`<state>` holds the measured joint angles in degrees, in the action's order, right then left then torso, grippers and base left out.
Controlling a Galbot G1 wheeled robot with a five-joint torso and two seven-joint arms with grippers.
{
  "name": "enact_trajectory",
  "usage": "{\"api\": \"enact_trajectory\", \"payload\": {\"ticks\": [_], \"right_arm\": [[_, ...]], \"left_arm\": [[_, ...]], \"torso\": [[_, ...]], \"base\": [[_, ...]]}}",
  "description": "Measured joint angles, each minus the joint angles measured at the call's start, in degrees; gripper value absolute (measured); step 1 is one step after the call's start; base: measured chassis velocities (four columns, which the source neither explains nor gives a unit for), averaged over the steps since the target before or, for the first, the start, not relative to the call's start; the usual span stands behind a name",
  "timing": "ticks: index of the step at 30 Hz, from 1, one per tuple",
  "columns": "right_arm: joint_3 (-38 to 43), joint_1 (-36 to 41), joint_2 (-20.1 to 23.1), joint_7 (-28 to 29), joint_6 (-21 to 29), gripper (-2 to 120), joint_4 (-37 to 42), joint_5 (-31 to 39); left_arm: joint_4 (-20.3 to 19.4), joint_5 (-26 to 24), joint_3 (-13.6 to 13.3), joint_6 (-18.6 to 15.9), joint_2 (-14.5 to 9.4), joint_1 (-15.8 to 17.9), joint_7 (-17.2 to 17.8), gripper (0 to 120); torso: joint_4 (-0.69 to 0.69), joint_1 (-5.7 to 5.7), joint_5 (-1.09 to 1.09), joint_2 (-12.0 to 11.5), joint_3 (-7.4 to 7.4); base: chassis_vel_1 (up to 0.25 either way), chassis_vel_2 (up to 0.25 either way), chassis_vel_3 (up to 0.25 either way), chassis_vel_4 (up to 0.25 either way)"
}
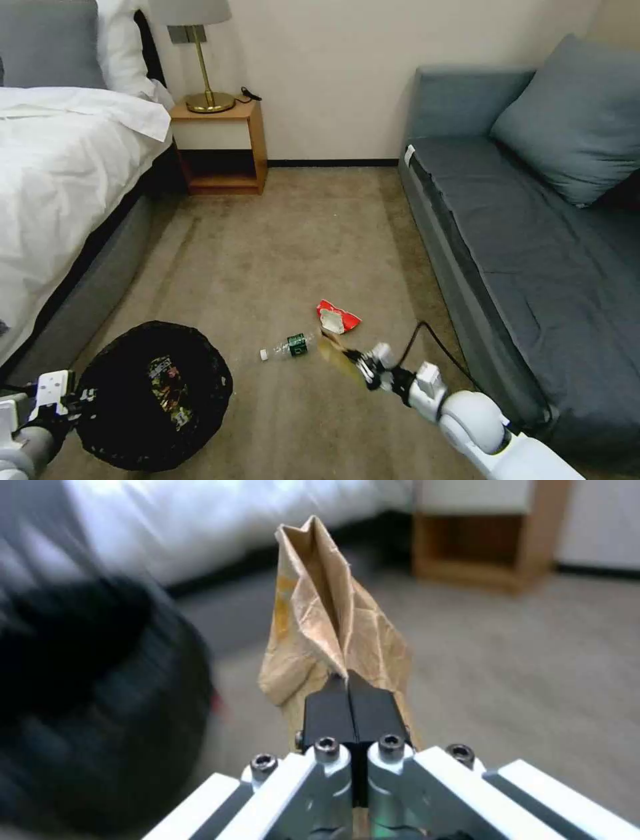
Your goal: Pick up the trash bin, then pick up the garbage on the floor and place it into the trash bin.
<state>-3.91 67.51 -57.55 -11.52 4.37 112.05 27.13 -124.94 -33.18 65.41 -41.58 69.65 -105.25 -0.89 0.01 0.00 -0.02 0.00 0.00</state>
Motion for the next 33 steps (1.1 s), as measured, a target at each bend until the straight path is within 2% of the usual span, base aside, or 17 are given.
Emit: {"api": "enact_trajectory", "payload": {"ticks": [4, 10, 16, 19, 25, 28, 30, 33], "right_arm": [[-6.87, -3.52, -1.41, 3.85, -0.47, 0, 3.87, 4.34], [-14.58, -8.23, -3.66, 4.58, -0.59, 0, 4.40, 7.72], [-21.16, -13.22, -7.89, 7.55, 0.44, 0, 1.74, 9.72], [-25.54, -17.87, -9.79, 9.03, 0.52, 0, -2.34, 10.93], [-28.55, -21.48, -12.17, 11.04, 0.74, 0, -5.22, 13.51], [-29.88, -22.99, -16.35, 13.43, 1.32, 0, -7.45, 14.76], [-30.05, -23.12, -16.82, 13.72, 1.40, 0, -7.72, 14.79], [-31.14, -23.52, -19.68, 15.11, 2.26, 0, -9.74, 14.55]], "left_arm": [[-0.67, -0.30, 0.04, 0.00, 0.26, -0.52, -0.01, 3], [-1.60, -0.32, -0.08, -0.10, 0.50, -0.81, 0.00, 3], [-2.36, -0.07, -1.41, -0.36, 0.52, -0.52, 0.14, 3], [-3.06, -0.01, -2.26, -0.50, 0.48, -0.42, 0.30, 3], [-3.27, -0.04, -2.35, -0.53, 0.56, -0.54, 0.33, 3], [-3.27, -0.18, -2.00, -0.55, 0.49, -0.69, 0.34, 3], [-3.26, -0.20, -1.95, -0.55, 0.47, -0.70, 0.34, 3], [-3.40, -0.43, -1.63, -0.57, 0.37, -0.84, 0.34, 3]], "torso": [[0.00, 0.00, 0.01, 0.00, 0.00], [-0.01, 0.00, 0.01, 0.00, 0.00], [-0.01, 0.00, 0.01, 0.00, 0.00], [0.00, 0.00, 0.02, 0.00, 0.00], [-0.01, 0.00, 0.02, 0.00, 0.00], [-0.01, 0.00, 0.01, 0.00, 0.00], [-0.01, 0.00, 0.01, 0.00, 0.00], [0.00, 0.00, 0.01, 0.00, 0.00]], "base": [[0.000, 0.000, 0.000, 0.000], [0.000, 0.000, 0.000, 0.000], [0.000, 0.000, 0.000, 0.000], [0.000, 0.000, 0.000, 0.000], [0.000, 0.000, 0.000, 0.000], [0.000, 0.000, 0.000, 0.000], [0.000, 0.000, 0.000, 0.000], [0.000, 0.000, 0.000, 0.000]]}}
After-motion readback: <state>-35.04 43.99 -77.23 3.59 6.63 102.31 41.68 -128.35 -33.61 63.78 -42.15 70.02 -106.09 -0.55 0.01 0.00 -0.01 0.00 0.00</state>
